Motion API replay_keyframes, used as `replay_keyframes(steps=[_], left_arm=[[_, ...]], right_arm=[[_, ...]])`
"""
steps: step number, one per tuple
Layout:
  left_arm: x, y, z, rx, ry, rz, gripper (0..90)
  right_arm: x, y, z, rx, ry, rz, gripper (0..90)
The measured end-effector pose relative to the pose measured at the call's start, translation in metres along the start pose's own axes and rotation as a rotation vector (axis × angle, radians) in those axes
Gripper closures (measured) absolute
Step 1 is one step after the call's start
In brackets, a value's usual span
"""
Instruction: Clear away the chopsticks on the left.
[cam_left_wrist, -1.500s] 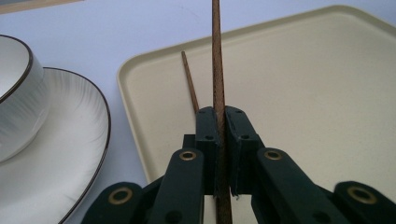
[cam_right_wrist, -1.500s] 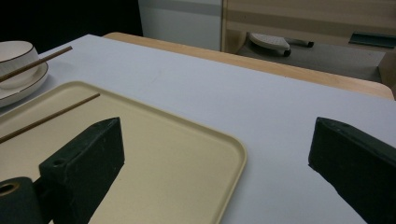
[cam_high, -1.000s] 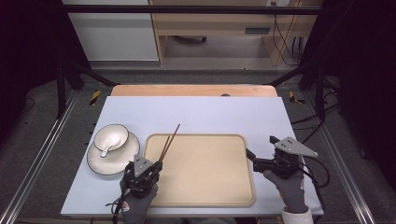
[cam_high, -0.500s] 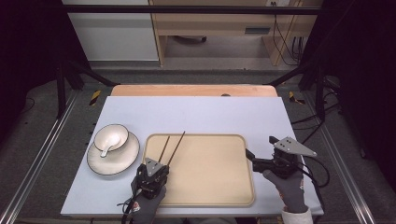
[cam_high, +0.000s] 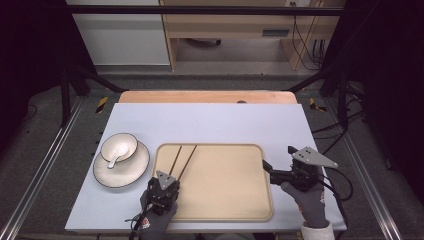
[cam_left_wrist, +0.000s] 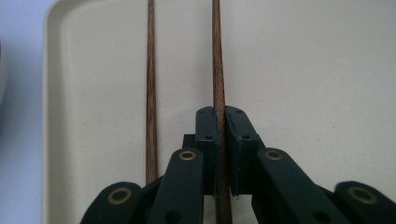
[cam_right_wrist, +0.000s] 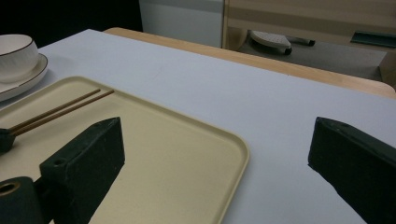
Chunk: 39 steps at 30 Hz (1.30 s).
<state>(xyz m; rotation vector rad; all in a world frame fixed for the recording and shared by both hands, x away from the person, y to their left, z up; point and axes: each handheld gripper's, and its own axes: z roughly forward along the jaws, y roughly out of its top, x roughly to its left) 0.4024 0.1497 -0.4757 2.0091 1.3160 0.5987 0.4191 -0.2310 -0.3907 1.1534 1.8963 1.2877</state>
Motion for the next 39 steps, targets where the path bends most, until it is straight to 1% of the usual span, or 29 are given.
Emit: replay_keyframes(steps=[4, 10, 11, 14, 17, 18, 19, 20, 21, 22, 23, 24, 25, 26, 28, 29, 30, 31, 32, 33, 34, 35, 37, 38, 39], left_arm=[[0.0, 0.0, 0.0, 0.006, 0.0, 0.009, 84.1], [-0.001, 0.0, 0.0, 0.008, 0.0, 0.01, 83.6], [-0.001, 0.0, 0.0, 0.007, -0.006, 0.012, 83.0], [-0.001, 0.0, 0.0, 0.007, -0.008, 0.014, 82.7], [-0.001, 0.001, 0.0, 0.004, -0.01, 0.018, 82.0], [-0.001, 0.001, 0.0, -0.004, -0.011, 0.015, 79.8], [0.0, 0.001, -0.001, -0.009, -0.016, 0.019, 79.8], [0.001, 0.002, -0.002, -0.02, -0.025, 0.028, 78.2], [0.001, 0.005, -0.005, -0.036, -0.035, 0.04, 74.6], [0.001, 0.005, -0.005, -0.036, -0.035, 0.04, 73.2], [0.002, 0.007, -0.007, -0.049, -0.05, 0.047, 73.2], [0.003, 0.009, -0.009, -0.055, -0.055, 0.05, 69.1], [0.005, 0.013, -0.014, -0.083, -0.076, 0.054, 66.9], [0.005, 0.013, -0.014, -0.083, -0.076, 0.054, 64.9], [0.008, 0.019, -0.019, -0.114, -0.112, 0.054, 60.0], [0.01, 0.023, -0.022, -0.135, -0.152, 0.046, 60.0], [0.012, 0.025, -0.025, -0.145, -0.176, 0.049, 56.9], [0.015, 0.03, -0.029, -0.162, -0.197, 0.05, 51.1], [0.015, 0.03, -0.029, -0.162, -0.197, 0.05, 48.6], [0.018, 0.032, -0.031, -0.166, -0.21, 0.053, 45.3], [0.02, 0.033, -0.033, -0.17, -0.207, 0.054, 45.3], [0.024, 0.035, -0.036, -0.174, -0.207, 0.065, 43.5], [0.03, 0.037, -0.041, -0.189, -0.223, 0.061, 39.7], [0.036, 0.037, -0.045, -0.203, -0.235, 0.063, 37.8], [0.039, 0.036, -0.046, -0.207, -0.241, 0.063, 36.2]], right_arm=[[0.0, 0.0, 0.0, 0.0, -0.001, -0.001, 3.9], [0.0, 0.0, 0.0, 0.001, -0.002, -0.003, 3.9], [0.0, 0.0, 0.0, 0.001, -0.002, -0.004, 3.9], [0.0, 0.0, -0.001, -0.002, -0.001, 0.002, 3.9], [0.0, 0.0, -0.001, -0.005, -0.004, 0.002, 3.8], [0.0, 0.0, -0.002, -0.006, -0.002, -0.001, 3.8], [0.0, 0.0, -0.002, -0.006, -0.002, -0.001, 3.8], [0.0, 0.001, -0.002, -0.008, -0.004, 0.0, 3.8], [-0.001, 0.001, -0.003, -0.015, -0.005, 0.005, 3.8], [-0.001, 0.001, -0.003, -0.015, -0.005, 0.005, 3.8], [-0.001, 0.001, -0.003, -0.015, -0.007, 0.003, 3.8], [-0.001, 0.001, -0.003, -0.013, -0.009, 0.004, 3.8], [-0.001, 0.001, -0.003, -0.014, -0.007, 0.005, 3.8], [-0.001, 0.001, -0.003, -0.014, -0.007, 0.005, 3.8], [-0.001, 0.001, -0.003, -0.014, -0.007, 0.004, 3.7], [-0.001, 0.001, -0.003, -0.014, -0.007, 0.004, 3.7], [-0.002, 0.001, -0.003, -0.013, -0.006, 0.001, 3.7], [-0.002, 0.001, -0.004, -0.018, -0.008, 0.005, 3.6], [-0.002, 0.001, -0.004, -0.018, -0.008, 0.005, 3.6], [-0.002, 0.002, -0.005, -0.021, -0.009, 0.004, 3.6], [-0.002, 0.002, -0.005, -0.021, -0.009, 0.004, 3.6], [-0.003, 0.002, -0.005, -0.022, -0.009, 0.004, 3.6], [-0.003, 0.002, -0.006, -0.022, -0.01, 0.003, 3.6], [-0.003, 0.002, -0.006, -0.021, -0.011, 0.002, 3.5], [-0.003, 0.002, -0.005, -0.02, -0.011, 0.004, 3.5]])
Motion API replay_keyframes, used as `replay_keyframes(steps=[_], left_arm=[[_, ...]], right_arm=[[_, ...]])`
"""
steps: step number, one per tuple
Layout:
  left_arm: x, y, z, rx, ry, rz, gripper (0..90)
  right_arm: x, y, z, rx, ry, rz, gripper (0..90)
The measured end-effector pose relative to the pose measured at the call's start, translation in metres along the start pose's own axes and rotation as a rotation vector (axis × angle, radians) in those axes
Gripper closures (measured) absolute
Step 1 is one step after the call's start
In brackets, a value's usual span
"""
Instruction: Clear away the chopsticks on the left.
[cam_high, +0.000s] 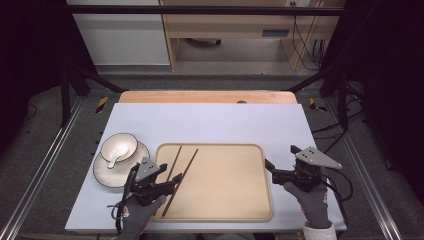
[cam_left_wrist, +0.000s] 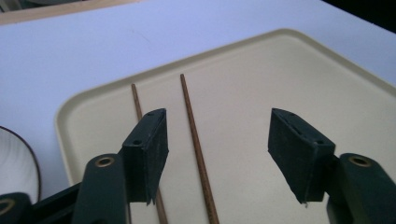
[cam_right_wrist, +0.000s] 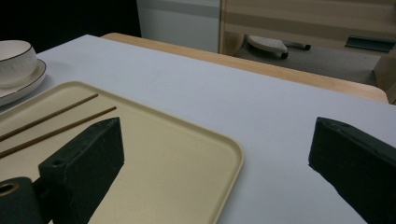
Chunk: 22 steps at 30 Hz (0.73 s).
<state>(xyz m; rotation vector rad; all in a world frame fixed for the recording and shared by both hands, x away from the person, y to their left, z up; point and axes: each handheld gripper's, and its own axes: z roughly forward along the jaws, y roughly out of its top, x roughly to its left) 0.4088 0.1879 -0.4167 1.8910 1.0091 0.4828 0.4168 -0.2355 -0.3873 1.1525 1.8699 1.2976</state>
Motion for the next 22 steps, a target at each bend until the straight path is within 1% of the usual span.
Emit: replay_keyframes(steps=[1, 2, 4, 10, 13, 14, 16, 18, 20, 21, 22], left_arm=[[0.003, 0.0, -0.002, 0.001, 0.001, 0.005, 34.8], [0.008, -0.002, -0.008, 0.0, 0.008, 0.017, 33.4], [0.013, -0.004, -0.013, -0.008, 0.01, 0.021, 31.5], [0.031, -0.013, -0.028, -0.025, 0.041, 0.011, 28.1], [0.037, -0.018, -0.032, -0.025, 0.039, 0.01, 27.0], [0.039, -0.019, -0.033, -0.023, 0.045, 0.01, 26.6], [0.043, -0.021, -0.035, -0.017, 0.045, 0.017, 25.9], [0.047, -0.025, -0.037, -0.027, 0.039, 0.001, 25.5], [0.05, -0.028, -0.039, -0.034, 0.043, -0.018, 25.4], [0.051, -0.029, -0.039, -0.03, 0.043, -0.018, 25.3], [0.052, -0.029, -0.039, -0.034, 0.048, -0.026, 25.3]], right_arm=[[0.0, 0.0, 0.0, 0.002, -0.001, -0.001, 3.4], [0.0, 0.0, 0.0, 0.004, -0.002, -0.001, 3.4], [-0.001, -0.001, 0.001, 0.009, -0.007, -0.002, 3.3], [-0.003, -0.002, 0.002, 0.01, -0.004, 0.005, 3.5], [-0.004, -0.004, 0.002, 0.017, -0.009, 0.007, 3.5], [-0.004, -0.004, 0.003, 0.017, -0.01, 0.005, 3.5], [-0.004, -0.004, 0.003, 0.019, -0.012, 0.002, 3.4], [-0.005, -0.005, 0.004, 0.021, -0.013, 0.002, 3.4], [-0.006, -0.006, 0.005, 0.028, -0.015, 0.003, 3.4], [-0.006, -0.007, 0.005, 0.027, -0.017, 0.002, 3.4], [-0.007, -0.007, 0.006, 0.028, -0.018, 0.003, 3.4]])
